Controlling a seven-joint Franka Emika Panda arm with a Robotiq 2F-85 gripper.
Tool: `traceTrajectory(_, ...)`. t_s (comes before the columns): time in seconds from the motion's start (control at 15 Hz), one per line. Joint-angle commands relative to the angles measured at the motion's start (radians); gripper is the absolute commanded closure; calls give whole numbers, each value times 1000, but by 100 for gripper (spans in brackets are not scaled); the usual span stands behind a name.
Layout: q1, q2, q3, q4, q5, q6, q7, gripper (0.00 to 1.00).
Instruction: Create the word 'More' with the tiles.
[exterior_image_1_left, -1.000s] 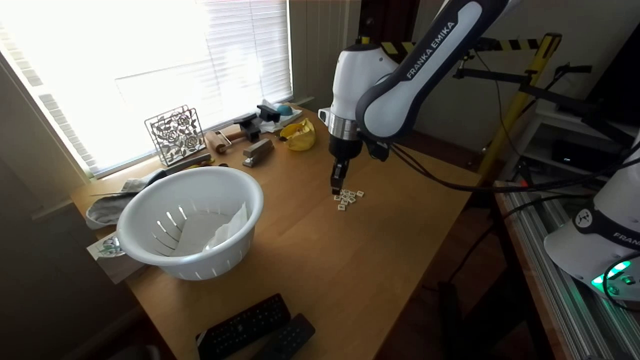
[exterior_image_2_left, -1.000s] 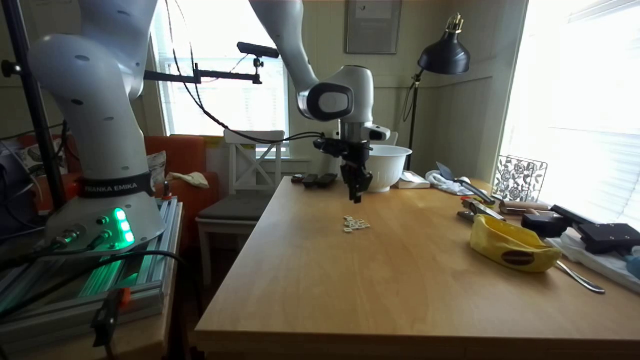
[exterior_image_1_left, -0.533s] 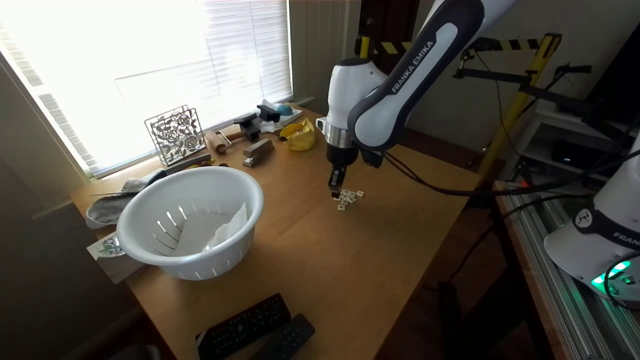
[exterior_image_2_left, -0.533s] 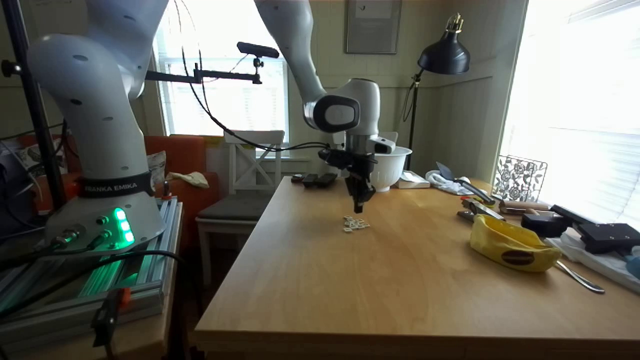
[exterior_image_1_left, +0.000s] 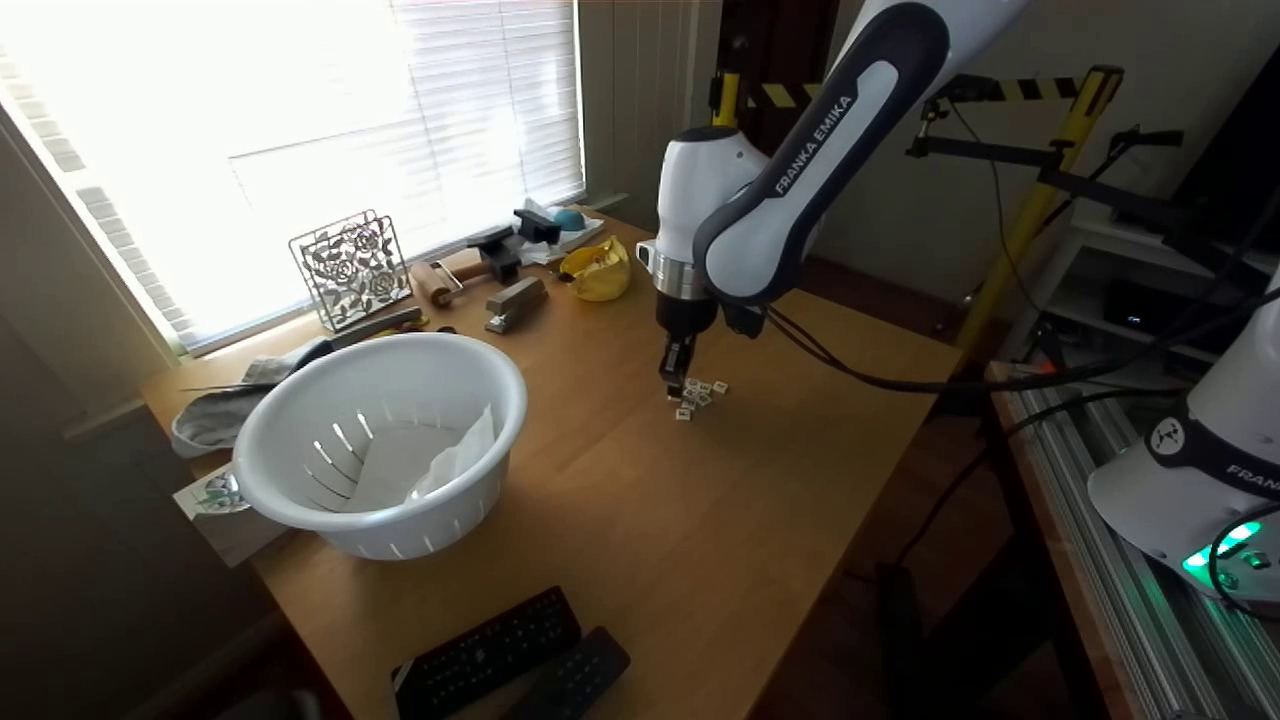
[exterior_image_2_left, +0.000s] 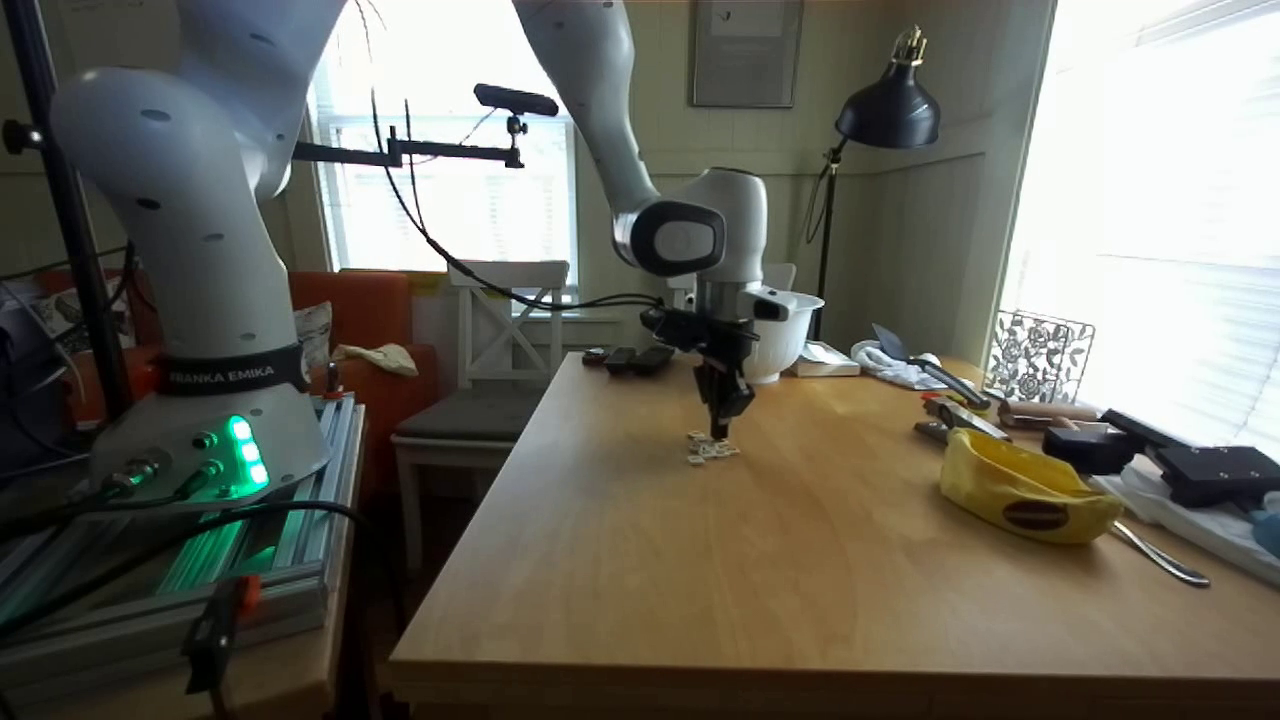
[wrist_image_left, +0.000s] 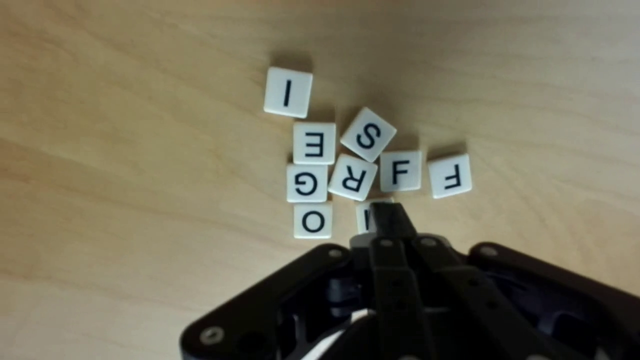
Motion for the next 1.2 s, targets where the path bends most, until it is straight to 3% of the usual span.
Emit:
traceTrajectory(0.0,-22,18,13,15,8,14,-19,100)
traceTrajectory(1.13,-8,80,24,100,6,-6,1,100)
